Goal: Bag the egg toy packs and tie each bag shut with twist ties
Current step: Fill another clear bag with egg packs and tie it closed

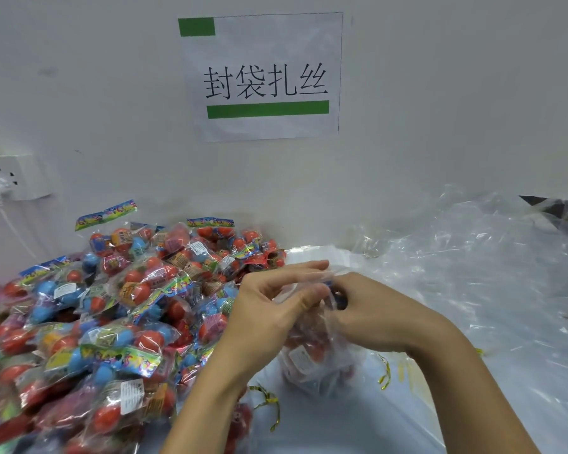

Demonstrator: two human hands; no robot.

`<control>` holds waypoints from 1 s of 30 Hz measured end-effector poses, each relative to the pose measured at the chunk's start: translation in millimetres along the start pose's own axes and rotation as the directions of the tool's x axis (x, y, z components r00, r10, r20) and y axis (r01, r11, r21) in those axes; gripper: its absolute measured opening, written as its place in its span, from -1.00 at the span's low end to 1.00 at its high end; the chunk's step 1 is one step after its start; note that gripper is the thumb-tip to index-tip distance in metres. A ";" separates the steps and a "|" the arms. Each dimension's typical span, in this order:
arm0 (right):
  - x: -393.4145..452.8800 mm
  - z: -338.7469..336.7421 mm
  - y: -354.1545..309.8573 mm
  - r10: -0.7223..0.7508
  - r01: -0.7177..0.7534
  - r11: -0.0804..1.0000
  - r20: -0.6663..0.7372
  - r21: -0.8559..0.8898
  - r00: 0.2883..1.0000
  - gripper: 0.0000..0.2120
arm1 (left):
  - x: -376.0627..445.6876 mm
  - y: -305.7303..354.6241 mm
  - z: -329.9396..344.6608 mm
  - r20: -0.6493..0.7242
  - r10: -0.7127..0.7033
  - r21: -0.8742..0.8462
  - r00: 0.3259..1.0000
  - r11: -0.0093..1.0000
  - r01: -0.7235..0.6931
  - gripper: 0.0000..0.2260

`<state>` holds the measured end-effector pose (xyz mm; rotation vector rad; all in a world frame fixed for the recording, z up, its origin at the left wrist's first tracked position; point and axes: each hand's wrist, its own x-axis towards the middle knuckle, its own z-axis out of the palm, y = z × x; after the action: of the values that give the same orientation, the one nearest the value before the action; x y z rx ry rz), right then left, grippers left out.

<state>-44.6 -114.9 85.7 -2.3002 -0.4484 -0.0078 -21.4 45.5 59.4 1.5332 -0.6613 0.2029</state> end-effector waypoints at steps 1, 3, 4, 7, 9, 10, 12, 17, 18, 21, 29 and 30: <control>-1.0 -1.0 -0.1 0.011 -0.011 1.000 -0.010 0.021 1.000 -0.87 | 0.3 -0.1 -1.4 -0.011 -0.001 -0.018 1.000 1.000 0.001 -0.81; -2.5 -3.5 0.9 0.023 -0.023 0.999 -0.026 0.025 0.999 -0.77 | -0.2 1.3 -3.9 -0.030 0.005 -0.048 1.000 0.999 -0.007 -0.79; -2.7 -4.3 1.8 0.022 -0.022 1.000 -0.025 0.022 0.999 -0.72 | -0.8 2.6 -4.8 -0.045 -0.003 -0.070 0.999 0.998 0.000 -0.78; -2.2 -5.5 -1.3 0.013 -0.012 0.997 -0.019 0.075 1.000 -0.70 | -1.7 3.9 -5.9 -0.094 -0.020 -0.110 0.995 0.994 0.010 -0.75; -1.2 -2.2 -2.0 0.030 -0.030 0.996 0.009 0.088 1.000 -0.82 | -0.8 2.8 -4.7 -0.086 -0.003 -0.099 0.996 0.995 -0.006 -0.77; -0.1 0.0 -2.2 0.032 -0.034 0.997 0.023 0.074 0.999 -0.86 | -0.6 2.4 -3.4 -0.064 0.002 -0.089 0.998 0.996 -0.007 -0.79; 1.9 5.8 -2.6 0.048 -0.048 0.999 0.038 0.019 0.998 -0.72 | -1.5 3.4 -0.3 -0.010 0.010 -0.054 1.000 0.998 -0.011 -0.82; 5.4 14.3 -8.1 0.089 -0.087 0.985 0.008 -0.147 0.996 -0.57 | -1.3 4.6 0.1 0.009 0.049 0.045 0.999 0.998 -0.049 -0.91; 5.8 14.4 -7.6 0.072 -0.072 0.991 -0.008 -0.115 0.997 -0.66 | -1.0 4.3 -0.6 -0.014 0.049 0.042 0.999 0.998 -0.049 -0.92; 4.0 11.4 -7.3 0.063 -0.064 0.998 -0.044 -0.011 0.997 -0.71 | -0.4 6.0 -4.0 -0.110 0.058 -0.003 0.992 0.998 -0.059 -0.92; 9.9 13.1 -4.6 0.056 -0.076 0.987 -0.137 -0.144 0.989 -0.82 | -1.4 9.9 5.1 -0.063 0.122 0.031 0.991 0.992 -0.120 -0.92; 12.6 15.1 -5.7 0.051 -0.083 0.966 -0.136 -0.244 0.989 -0.77 | -1.6 10.2 6.7 -0.046 0.146 0.068 0.988 0.987 -0.143 -0.92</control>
<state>-36.5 -96.7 81.0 -2.5420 -0.3174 -0.1881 -29.8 40.1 66.6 1.5377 -0.7316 0.3754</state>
